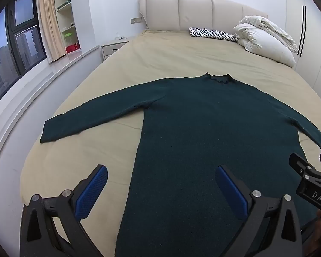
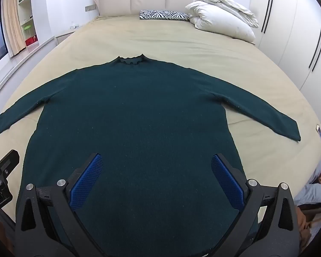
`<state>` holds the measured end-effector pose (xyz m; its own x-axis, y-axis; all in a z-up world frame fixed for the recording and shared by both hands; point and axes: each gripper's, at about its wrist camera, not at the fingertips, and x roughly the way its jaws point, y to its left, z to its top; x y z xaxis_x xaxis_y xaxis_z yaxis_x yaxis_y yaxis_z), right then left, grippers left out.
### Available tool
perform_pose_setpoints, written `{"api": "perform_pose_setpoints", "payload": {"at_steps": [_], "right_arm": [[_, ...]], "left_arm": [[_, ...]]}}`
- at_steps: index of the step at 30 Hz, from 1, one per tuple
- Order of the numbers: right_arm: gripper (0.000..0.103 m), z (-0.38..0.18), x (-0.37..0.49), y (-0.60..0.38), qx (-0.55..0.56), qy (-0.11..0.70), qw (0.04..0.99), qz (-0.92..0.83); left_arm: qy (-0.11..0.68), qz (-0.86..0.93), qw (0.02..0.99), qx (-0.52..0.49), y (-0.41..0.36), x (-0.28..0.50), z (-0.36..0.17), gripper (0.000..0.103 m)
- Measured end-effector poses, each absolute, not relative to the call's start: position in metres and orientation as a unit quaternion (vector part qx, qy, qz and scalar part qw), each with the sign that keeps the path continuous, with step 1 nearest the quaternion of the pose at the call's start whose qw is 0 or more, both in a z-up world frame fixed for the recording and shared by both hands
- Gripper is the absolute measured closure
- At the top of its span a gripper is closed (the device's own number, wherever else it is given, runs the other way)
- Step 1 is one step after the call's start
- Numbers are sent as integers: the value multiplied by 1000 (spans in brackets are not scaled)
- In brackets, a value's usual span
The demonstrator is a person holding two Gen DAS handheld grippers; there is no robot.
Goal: Fold small clothes
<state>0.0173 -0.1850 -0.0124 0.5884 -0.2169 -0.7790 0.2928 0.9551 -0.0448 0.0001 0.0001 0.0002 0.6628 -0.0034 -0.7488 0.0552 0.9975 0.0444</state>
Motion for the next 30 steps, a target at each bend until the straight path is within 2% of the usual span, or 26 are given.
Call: {"api": "perform_pose_setpoints", "payload": {"at_steps": [30], "right_arm": [[0, -17, 17, -181, 37, 434, 888, -145]], "left_arm": [[407, -15, 913, 33, 2, -2, -2, 0]]}}
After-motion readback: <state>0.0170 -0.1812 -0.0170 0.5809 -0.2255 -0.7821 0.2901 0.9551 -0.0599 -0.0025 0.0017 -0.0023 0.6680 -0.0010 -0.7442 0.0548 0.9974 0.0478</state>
